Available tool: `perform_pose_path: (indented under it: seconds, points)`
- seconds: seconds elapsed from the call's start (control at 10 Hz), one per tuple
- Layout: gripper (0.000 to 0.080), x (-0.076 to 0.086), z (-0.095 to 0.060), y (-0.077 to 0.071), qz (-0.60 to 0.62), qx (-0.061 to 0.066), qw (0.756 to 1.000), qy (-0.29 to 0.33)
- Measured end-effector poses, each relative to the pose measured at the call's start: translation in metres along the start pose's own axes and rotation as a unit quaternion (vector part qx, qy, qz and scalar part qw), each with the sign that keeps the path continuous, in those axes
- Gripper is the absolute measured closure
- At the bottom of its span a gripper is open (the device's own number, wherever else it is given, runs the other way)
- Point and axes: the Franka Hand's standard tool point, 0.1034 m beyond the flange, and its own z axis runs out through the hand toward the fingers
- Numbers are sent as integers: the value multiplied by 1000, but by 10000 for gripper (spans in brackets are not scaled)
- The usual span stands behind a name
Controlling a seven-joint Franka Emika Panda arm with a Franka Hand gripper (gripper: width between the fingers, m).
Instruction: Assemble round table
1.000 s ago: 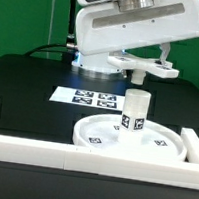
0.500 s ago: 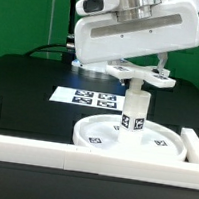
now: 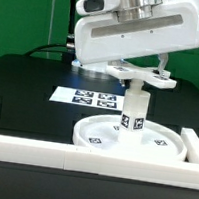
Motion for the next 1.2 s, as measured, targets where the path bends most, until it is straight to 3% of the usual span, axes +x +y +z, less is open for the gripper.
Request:
perform_pose_path:
  seconds: [0.3, 1.0, 1.1, 1.2]
  points:
    - [397, -3, 8, -6, 2, 0, 1000, -2]
    - [389, -1, 7, 6, 5, -11, 1000, 13]
    - [224, 0, 6, 6, 4, -11, 1000, 14]
    - [224, 0, 6, 6, 4, -11, 1000, 15]
